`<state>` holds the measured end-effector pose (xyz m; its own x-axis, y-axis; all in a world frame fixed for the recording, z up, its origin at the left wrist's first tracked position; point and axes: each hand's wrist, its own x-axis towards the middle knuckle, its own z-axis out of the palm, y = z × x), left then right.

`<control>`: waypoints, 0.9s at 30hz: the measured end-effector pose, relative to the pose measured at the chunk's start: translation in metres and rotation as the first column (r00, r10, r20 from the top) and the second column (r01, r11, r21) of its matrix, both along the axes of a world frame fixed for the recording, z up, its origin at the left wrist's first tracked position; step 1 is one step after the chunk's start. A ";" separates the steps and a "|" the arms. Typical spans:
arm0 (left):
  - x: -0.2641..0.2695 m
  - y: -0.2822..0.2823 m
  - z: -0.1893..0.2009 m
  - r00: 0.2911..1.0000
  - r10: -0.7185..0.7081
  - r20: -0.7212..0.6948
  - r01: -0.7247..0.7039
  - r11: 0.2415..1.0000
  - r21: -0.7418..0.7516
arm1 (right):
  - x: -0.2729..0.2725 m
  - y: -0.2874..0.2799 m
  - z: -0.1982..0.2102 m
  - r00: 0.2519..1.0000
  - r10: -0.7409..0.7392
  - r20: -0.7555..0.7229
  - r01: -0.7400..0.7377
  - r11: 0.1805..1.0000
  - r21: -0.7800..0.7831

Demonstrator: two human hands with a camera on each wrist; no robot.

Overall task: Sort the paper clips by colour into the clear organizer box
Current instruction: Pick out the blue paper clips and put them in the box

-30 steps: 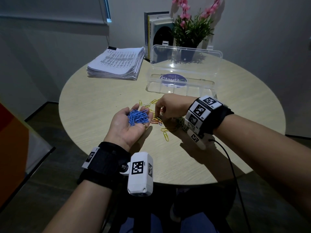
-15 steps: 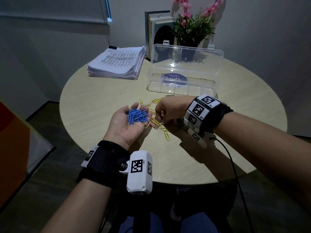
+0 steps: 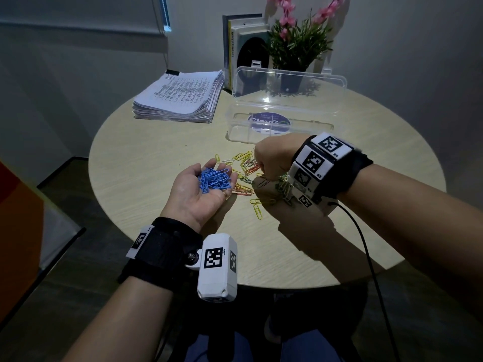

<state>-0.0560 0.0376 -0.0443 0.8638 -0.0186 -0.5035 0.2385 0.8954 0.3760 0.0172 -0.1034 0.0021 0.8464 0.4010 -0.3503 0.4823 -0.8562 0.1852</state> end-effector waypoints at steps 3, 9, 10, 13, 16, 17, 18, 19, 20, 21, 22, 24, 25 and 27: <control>0.001 -0.002 0.001 1.000 -0.003 -0.004 0.003 1.000 0.004 | 0.002 -0.004 0.007 0.999 -0.019 0.038 0.017 0.999 0.052; 0.003 -0.010 0.000 0.999 -0.044 -0.016 0.045 0.997 0.055 | -0.002 -0.003 0.030 0.997 0.068 0.023 -0.071 0.960 0.271; 0.004 -0.012 0.000 0.998 -0.054 -0.021 0.055 0.996 0.065 | -0.005 -0.001 0.033 0.995 0.094 0.026 -0.098 0.950 0.298; 0.004 -0.020 -0.001 0.995 -0.096 -0.026 0.098 0.992 0.074 | -0.011 0.011 0.033 0.984 0.174 0.042 -0.178 0.929 0.324; 0.003 -0.025 -0.002 0.991 -0.131 -0.018 0.132 0.989 0.062 | -0.014 0.019 0.027 0.980 0.196 0.034 -0.192 0.890 0.413; 0.003 -0.026 -0.002 0.991 -0.136 -0.007 0.136 0.989 0.057 | -0.015 0.019 0.025 0.981 0.192 0.017 -0.179 0.876 0.448; 0.003 -0.026 -0.002 0.991 -0.137 0.006 0.136 0.989 0.052 | -0.016 0.019 0.025 0.982 0.188 -0.001 -0.164 0.863 0.478; 0.003 -0.026 -0.002 0.991 -0.135 0.020 0.134 0.990 0.045 | -0.016 0.018 0.025 0.983 0.185 -0.016 -0.151 0.850 0.505; 0.003 -0.026 -0.003 0.991 -0.128 0.033 0.127 0.991 0.037 | -0.016 0.017 0.025 0.983 0.181 -0.033 -0.135 0.833 0.536; 0.004 -0.026 -0.004 0.992 -0.122 0.044 0.121 0.992 0.027 | -0.015 0.015 0.027 0.983 0.173 -0.059 -0.108 0.809 0.578; 0.004 -0.027 -0.004 0.992 -0.118 0.052 0.117 0.993 0.019 | -0.014 0.013 0.029 0.982 0.161 -0.095 -0.067 0.778 0.625; 0.005 -0.028 -0.004 0.991 -0.121 0.057 0.120 0.993 0.019 | -0.010 0.005 0.032 0.980 0.117 -0.158 0.028 0.711 0.702; 0.005 -0.029 -0.005 0.991 -0.121 0.055 0.120 0.992 0.026 | -0.008 0.000 0.033 0.977 0.096 -0.190 0.075 0.679 0.731; 0.007 -0.029 -0.005 0.993 -0.112 0.045 0.110 0.993 0.036 | -0.006 -0.013 0.036 0.959 0.081 -0.271 0.170 0.603 0.780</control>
<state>-0.0492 0.0081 -0.0496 0.8802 -0.0993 -0.4641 0.3169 0.8510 0.4188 0.0115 -0.1165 0.0379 0.8006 0.5881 -0.1145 0.3593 -0.6242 -0.6937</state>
